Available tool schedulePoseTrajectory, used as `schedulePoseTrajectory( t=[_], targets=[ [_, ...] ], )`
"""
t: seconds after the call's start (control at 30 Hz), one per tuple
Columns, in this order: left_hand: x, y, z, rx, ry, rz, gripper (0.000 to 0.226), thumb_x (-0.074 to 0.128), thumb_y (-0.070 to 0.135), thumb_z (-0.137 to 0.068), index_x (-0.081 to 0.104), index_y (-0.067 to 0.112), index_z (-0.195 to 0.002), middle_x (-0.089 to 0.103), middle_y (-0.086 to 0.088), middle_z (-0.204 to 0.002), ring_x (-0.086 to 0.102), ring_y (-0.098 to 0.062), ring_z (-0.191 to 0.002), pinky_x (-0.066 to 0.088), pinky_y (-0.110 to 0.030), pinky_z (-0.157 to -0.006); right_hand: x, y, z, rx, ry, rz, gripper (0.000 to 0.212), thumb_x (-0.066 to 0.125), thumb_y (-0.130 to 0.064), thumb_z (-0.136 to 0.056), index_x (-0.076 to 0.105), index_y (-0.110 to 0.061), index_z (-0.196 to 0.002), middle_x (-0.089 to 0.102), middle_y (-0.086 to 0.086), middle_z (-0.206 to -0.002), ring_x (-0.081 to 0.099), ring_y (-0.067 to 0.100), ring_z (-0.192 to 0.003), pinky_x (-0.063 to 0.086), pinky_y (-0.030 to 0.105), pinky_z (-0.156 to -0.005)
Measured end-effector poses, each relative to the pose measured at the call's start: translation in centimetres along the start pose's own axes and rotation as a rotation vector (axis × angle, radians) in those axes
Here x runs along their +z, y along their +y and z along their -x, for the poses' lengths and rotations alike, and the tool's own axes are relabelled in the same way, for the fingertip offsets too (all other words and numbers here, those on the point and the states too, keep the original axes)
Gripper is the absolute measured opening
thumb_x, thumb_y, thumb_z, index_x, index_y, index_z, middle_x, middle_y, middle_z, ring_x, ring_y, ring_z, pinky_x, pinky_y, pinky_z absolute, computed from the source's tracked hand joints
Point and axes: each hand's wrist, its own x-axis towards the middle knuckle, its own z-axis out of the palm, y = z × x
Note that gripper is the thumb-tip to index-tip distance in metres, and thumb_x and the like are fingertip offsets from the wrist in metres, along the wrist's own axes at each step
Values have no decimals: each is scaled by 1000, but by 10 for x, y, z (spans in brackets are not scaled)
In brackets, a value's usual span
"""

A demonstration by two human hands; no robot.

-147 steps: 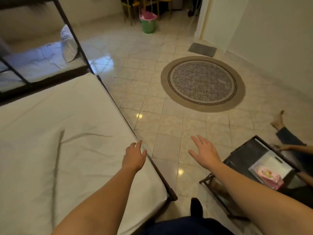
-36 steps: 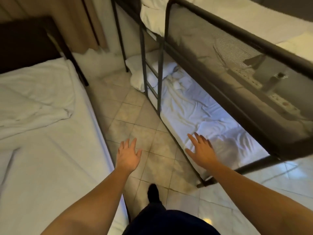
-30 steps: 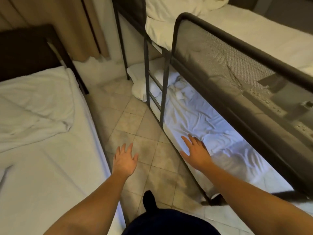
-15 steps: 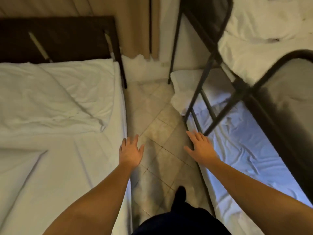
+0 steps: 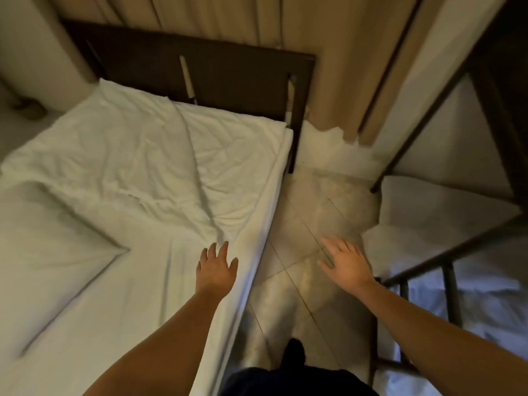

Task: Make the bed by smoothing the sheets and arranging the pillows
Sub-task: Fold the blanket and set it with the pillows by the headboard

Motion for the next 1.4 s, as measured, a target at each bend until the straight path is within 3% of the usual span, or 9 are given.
schedulePoseTrajectory(
  t=[0.3,0.63,0.87,1.17,1.4],
  targets=[
    [-24,3,-114,-246,73,141,64,44,51,-103,30,26,-160,29,-10,-164,22,-35,-152,30,-51,-120,-56,-35,-196,-182,-66,38,76,51,-56,-97,14,-38,-161,11,-2,-170,14,24,-155,16,45,-125],
    [-59,1,-285,-280,31,180,66,41,51,-103,25,25,-161,26,-11,-166,20,-35,-153,24,-49,-123,-88,-81,-378,-259,-151,94,77,40,-63,-93,11,-39,-160,13,0,-169,16,30,-153,18,48,-123],
    [-103,-17,-373,-378,80,261,65,40,51,-104,25,24,-161,25,-10,-166,17,-34,-154,25,-49,-123,-111,-149,-498,-394,-170,181,74,44,-59,-98,10,-39,-161,12,-1,-170,13,24,-155,14,46,-125],
    [-92,-65,-399,-774,146,406,65,39,52,-103,25,26,-161,25,-10,-166,18,-32,-154,27,-50,-123,-88,-268,-639,-727,-364,316,71,43,-56,-100,9,-40,-161,7,-5,-170,8,20,-156,7,42,-127],
    [-82,-44,-413,-1197,305,639,64,43,49,-102,28,25,-160,28,-8,-164,21,-30,-152,33,-51,-118,-67,-368,-725,-1081,-539,499,72,41,-58,-100,11,-38,-161,8,-4,-170,8,19,-156,8,41,-127]
  ],
)
